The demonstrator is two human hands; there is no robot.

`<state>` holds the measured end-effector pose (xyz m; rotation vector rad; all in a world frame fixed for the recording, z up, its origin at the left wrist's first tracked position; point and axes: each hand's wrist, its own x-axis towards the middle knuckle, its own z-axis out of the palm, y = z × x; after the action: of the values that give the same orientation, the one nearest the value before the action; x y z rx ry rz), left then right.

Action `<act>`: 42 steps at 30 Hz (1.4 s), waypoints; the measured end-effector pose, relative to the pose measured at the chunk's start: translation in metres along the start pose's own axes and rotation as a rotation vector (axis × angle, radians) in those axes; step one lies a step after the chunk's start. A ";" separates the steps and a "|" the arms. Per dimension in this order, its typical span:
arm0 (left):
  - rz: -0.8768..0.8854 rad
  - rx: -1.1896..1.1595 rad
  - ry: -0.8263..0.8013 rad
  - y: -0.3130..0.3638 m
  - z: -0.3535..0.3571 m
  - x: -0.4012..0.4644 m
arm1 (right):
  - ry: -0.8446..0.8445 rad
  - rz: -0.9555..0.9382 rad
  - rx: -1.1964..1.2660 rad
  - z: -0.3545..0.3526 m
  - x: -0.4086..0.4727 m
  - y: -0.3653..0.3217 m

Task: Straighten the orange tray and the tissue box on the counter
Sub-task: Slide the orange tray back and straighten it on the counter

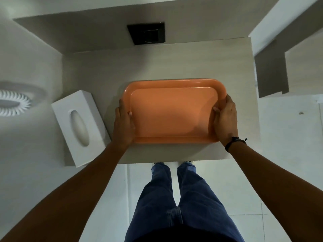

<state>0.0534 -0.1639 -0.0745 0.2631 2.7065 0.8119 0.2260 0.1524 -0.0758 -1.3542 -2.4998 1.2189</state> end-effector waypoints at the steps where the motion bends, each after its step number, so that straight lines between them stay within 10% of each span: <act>1: -0.001 0.001 0.007 -0.001 0.000 -0.001 | -0.004 -0.008 -0.009 0.000 0.001 -0.001; 12: 0.222 0.350 0.130 -0.001 -0.004 -0.025 | 0.214 -0.305 -0.514 -0.001 -0.032 -0.002; 17: 0.403 0.430 0.022 -0.012 0.006 -0.069 | 0.023 -0.616 -0.648 0.007 -0.078 0.008; 42: 0.490 0.586 0.019 -0.008 0.012 0.006 | -0.123 -0.628 -0.759 0.034 -0.006 -0.038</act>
<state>0.0513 -0.1627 -0.0897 1.0764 2.8694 0.0916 0.1911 0.1155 -0.0722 -0.4162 -3.2410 0.2329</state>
